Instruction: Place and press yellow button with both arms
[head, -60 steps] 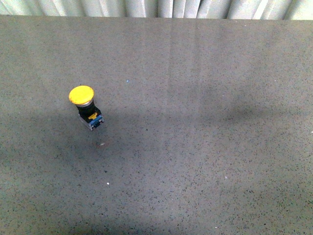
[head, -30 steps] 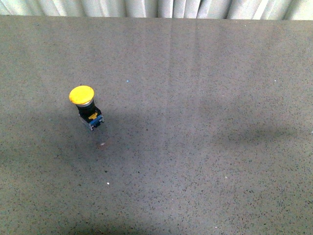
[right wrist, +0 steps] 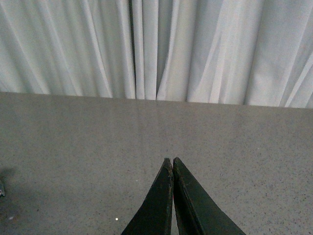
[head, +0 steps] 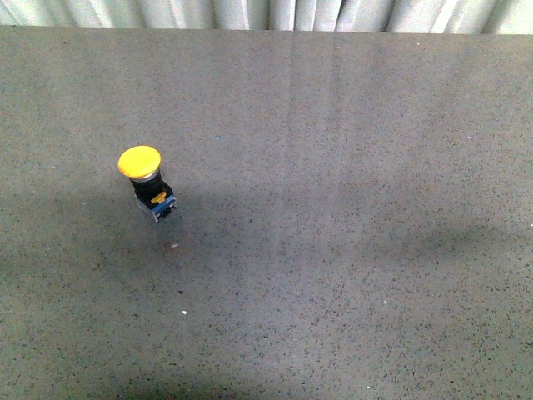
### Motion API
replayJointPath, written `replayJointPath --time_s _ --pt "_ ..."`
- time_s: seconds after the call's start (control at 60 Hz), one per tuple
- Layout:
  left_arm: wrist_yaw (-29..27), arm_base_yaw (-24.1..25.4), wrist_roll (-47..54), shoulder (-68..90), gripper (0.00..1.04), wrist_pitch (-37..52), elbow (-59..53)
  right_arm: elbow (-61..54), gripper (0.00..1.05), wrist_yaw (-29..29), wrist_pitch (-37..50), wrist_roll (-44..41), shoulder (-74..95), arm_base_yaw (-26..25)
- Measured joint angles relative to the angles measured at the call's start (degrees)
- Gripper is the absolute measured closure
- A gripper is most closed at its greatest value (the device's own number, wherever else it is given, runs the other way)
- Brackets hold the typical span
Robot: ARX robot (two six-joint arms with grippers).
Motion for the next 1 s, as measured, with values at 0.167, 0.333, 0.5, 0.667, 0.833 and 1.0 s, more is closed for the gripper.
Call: replayJointPath --time_s 0.167,0.333,0.5,0.667,0.833,1.0 --pt "0.0 0.0 0.0 0.0 1.03 0.0 0.0 0.0 1.03 0.0 -3.7 0.0 -3.8 0.0" --pt "0.0 0.0 0.0 0.0 1.03 0.0 0.0 0.0 1.03 0.0 -6.9 0.0 -7.0 0.0" --pt "0.0 0.0 0.0 0.0 1.03 0.0 0.0 0.0 1.03 0.0 -9.3 0.0 -9.4 0.0" --pt "0.0 0.0 0.0 0.0 1.03 0.0 0.0 0.0 1.03 0.0 -18.4 0.0 -16.4 0.0" --pt "0.0 0.0 0.0 0.0 1.03 0.0 0.0 0.0 1.03 0.1 -20.3 0.0 -20.0 0.0" --pt "0.0 0.0 0.0 0.0 0.83 0.0 0.0 0.0 0.92 0.1 -20.3 -0.1 -20.2 0.0"
